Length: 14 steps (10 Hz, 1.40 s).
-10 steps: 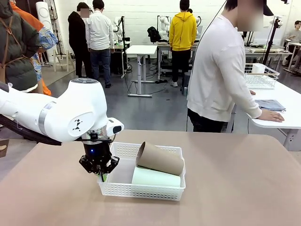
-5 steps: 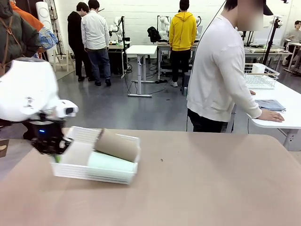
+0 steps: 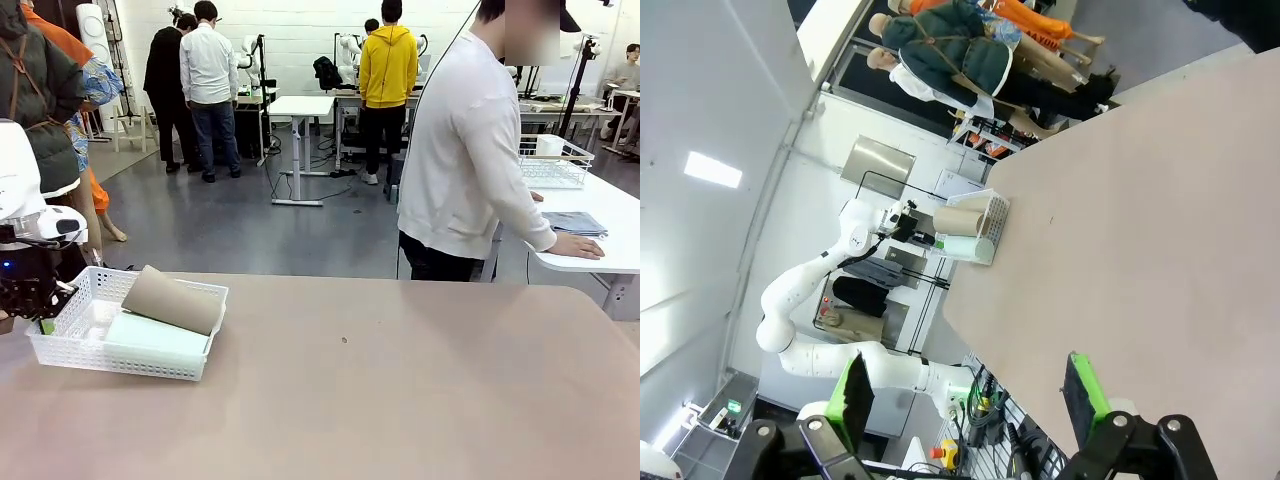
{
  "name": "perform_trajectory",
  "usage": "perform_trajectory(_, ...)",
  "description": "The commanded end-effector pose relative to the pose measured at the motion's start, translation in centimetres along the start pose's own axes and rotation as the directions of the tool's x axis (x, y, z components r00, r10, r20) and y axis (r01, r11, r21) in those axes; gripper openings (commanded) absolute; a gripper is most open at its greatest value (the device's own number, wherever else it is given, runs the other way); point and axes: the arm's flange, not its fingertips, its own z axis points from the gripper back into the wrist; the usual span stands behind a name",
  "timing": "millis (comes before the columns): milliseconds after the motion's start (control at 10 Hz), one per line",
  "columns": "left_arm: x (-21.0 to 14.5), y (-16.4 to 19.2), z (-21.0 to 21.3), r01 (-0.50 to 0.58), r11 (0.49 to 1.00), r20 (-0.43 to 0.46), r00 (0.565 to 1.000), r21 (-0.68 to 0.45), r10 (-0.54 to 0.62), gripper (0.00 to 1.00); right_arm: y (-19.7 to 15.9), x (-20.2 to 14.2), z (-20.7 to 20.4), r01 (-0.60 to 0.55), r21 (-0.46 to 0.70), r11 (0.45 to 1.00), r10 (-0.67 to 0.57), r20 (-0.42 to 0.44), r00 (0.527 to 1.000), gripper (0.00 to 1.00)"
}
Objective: Clean and organize the cups into the basket.
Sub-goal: Move the Organizing basket back to the left side of the table.
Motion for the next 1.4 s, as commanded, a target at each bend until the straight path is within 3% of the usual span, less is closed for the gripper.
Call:
perform_trajectory(0,1.5,1.0,-0.1,0.055,0.998,0.0,0.998,0.002,-0.055,0.05,0.2,0.1,0.0,0.012,-0.007,1.0,-0.012,0.004,1.0,1.0)
perform_trajectory(300,2.1,2.5,-0.9,0.073,0.995,-0.005,0.997,-0.063,-0.073,0.05,0.2,0.1,0.0,0.012,-0.007,1.0,-0.012,0.004,1.0,1.0)
perform_trajectory(400,2.2,2.5,-1.1,0.069,0.995,-0.004,0.998,-0.068,-0.07,0.58,0.2,0.1,0.0,0.012,-0.007,1.0,-0.012,0.004,1.0,1.0)
perform_trajectory(500,2.3,2.4,-1.3,0.07,0.995,-0.008,0.998,-0.07,-0.07,0.65,0.2,0.1,0.0,0.012,-0.007,1.0,-0.012,0.004,1.0,1.0)
perform_trajectory(600,2.3,2.3,-1.4,0.068,0.995,-0.008,0.998,-0.072,-0.068,1.0,0.2,0.1,0.0,0.012,-0.007,1.0,-0.012,0.004,1.0,1.0)
perform_trajectory(800,2.4,2.6,-1.4,0.06,0.995,-0.01,0.998,-0.074,-0.061,1.0,0.2,0.1,0.0,0.012,-0.007,1.0,-0.012,0.004,1.0,1.0)
perform_trajectory(900,2.4,2.6,-1.4,0.055,0.996,-0.01,0.998,-0.075,-0.056,0.87,0.2,0.1,0.0,0.012,-0.007,1.0,-0.012,0.004,1.0,1.0)
perform_trajectory(1100,2.3,2.8,-1.2,0.053,0.996,-0.006,0.999,-0.078,-0.054,1.0,0.2,0.1,0.0,0.012,-0.007,1.0,-0.012,0.004,1.0,1.0)
perform_trajectory(1300,2.2,2.6,-0.9,0.059,0.996,-0.002,0.998,-0.069,-0.06,1.0,0.2,0.1,0.0,0.012,-0.007,1.0,-0.012,0.004,1.0,1.0)
